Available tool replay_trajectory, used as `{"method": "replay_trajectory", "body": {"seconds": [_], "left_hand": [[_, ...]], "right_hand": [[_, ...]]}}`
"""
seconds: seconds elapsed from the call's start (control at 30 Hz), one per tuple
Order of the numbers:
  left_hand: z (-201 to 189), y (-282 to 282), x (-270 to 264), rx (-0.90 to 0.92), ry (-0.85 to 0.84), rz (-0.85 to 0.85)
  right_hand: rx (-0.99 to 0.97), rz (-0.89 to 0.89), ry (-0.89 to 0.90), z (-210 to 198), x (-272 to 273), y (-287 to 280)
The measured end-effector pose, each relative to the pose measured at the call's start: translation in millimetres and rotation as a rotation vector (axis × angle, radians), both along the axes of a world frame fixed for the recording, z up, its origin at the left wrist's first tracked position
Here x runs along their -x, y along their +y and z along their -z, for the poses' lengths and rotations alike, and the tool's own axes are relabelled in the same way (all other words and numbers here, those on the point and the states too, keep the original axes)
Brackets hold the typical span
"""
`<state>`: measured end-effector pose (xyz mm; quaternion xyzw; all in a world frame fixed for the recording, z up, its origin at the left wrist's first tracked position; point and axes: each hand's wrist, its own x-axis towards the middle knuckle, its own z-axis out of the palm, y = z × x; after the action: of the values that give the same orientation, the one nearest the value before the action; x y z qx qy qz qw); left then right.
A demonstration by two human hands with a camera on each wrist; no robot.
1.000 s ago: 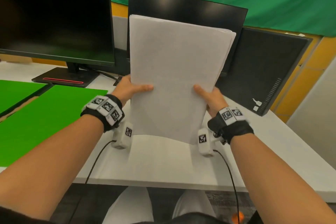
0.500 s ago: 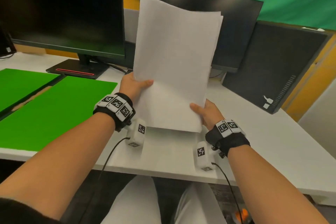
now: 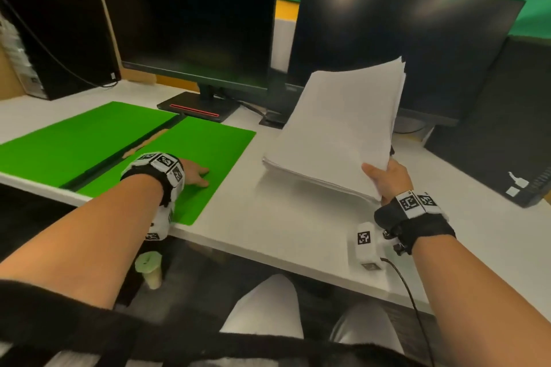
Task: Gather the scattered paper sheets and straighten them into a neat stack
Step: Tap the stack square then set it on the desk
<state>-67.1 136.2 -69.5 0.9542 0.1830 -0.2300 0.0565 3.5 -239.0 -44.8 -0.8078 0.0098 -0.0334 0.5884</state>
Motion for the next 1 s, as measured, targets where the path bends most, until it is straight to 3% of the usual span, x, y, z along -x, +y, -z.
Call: {"method": "replay_trajectory", "body": {"seconds": [0.23, 0.33, 0.43, 0.5, 0.53, 0.6, 0.67, 0.77, 0.87, 1.0], "left_hand": [[-1, -113, -6, 0.042, 0.069, 0.388], [-4, -173, -7, 0.053, 0.02, 0.425], [-30, -179, 0, 0.285, -0.153, 0.253], [-45, -143, 10, 0.465, -0.45, 0.109], [-47, -116, 18, 0.51, -0.609, -0.029], [-41, -58, 36, 0.429, -0.883, -0.434], [-21, -12, 62, 0.316, -0.934, -0.8], [14, 15, 90, 0.385, -0.85, -1.135], [39, 12, 100, 0.542, -0.849, -1.242], [50, 11, 96, 0.709, -1.128, -1.306]], "right_hand": [[-0.034, 0.099, -0.014, -14, 1, -18], [-0.102, 0.113, -0.011, -20, 6, -33], [-0.165, 0.138, 0.005, -23, 11, -38], [-0.209, 0.12, 0.027, -23, 17, -33], [-0.208, 0.089, 0.04, -23, 21, -26], [-0.179, 0.022, 0.084, -19, 33, -4], [-0.17, -0.024, 0.156, -6, 44, 24], [-0.171, -0.12, 0.29, 18, 52, 63], [0.025, -0.214, 0.357, 35, 59, 87], [0.277, -0.255, 0.417, 46, 63, 94]]}}
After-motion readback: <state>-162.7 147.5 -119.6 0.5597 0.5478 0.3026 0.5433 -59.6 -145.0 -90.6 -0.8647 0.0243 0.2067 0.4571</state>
